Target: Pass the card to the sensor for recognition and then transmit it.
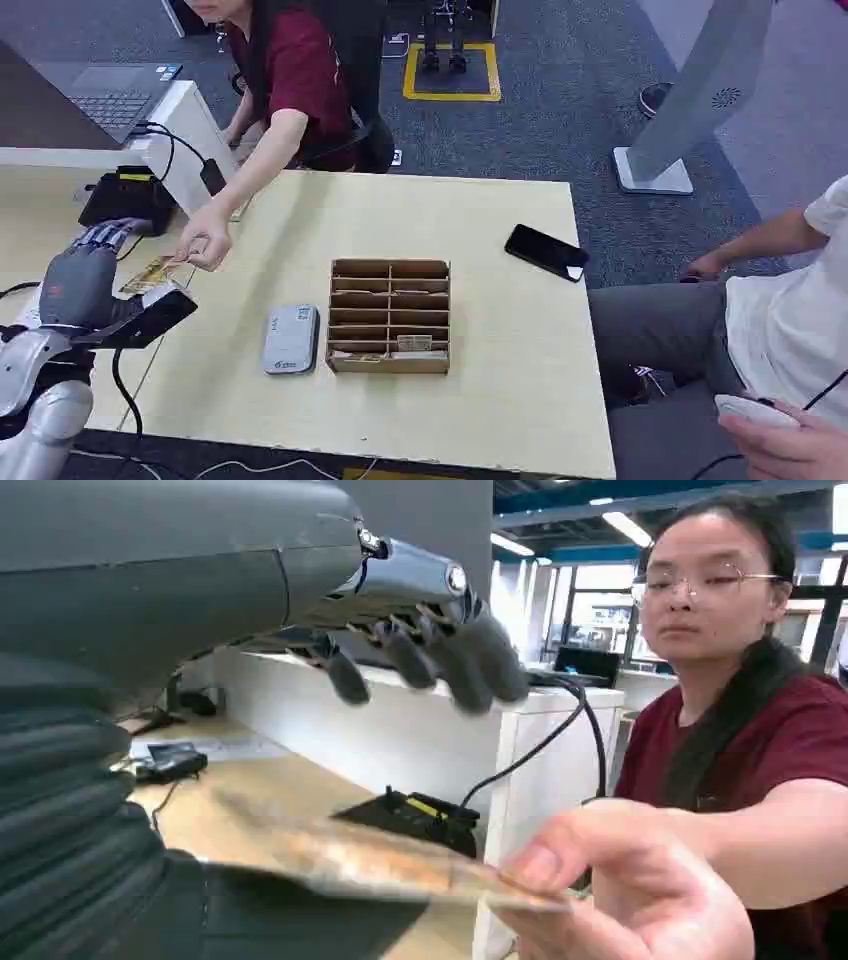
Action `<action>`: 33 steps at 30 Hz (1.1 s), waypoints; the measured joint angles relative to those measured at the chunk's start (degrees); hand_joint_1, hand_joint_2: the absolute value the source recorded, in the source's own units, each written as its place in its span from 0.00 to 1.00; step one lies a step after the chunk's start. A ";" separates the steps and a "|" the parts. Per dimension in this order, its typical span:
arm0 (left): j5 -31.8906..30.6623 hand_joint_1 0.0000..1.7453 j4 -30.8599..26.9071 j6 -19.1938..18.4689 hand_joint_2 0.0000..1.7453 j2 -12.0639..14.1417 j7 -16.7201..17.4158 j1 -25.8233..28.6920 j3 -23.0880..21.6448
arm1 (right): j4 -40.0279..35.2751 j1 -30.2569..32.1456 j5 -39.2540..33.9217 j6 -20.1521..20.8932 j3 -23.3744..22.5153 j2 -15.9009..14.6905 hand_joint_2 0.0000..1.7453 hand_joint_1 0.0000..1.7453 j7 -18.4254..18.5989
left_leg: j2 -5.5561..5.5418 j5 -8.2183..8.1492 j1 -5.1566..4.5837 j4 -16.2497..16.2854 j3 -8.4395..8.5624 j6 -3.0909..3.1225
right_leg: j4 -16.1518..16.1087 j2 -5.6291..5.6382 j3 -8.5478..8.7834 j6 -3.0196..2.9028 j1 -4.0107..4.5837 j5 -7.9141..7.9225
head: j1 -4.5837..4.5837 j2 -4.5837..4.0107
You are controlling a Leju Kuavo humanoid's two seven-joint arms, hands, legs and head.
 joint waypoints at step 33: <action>16.40 1.00 0.02 -1.33 1.00 -3.63 -7.08 0.56 2.67 | -0.04 -0.07 0.09 -0.52 0.33 0.00 0.00 0.00 0.17 | -0.03 0.00 0.00 0.00 -0.01 0.00 | 0.01 -0.03 0.02 0.00 0.00 0.00 | 0.00 0.00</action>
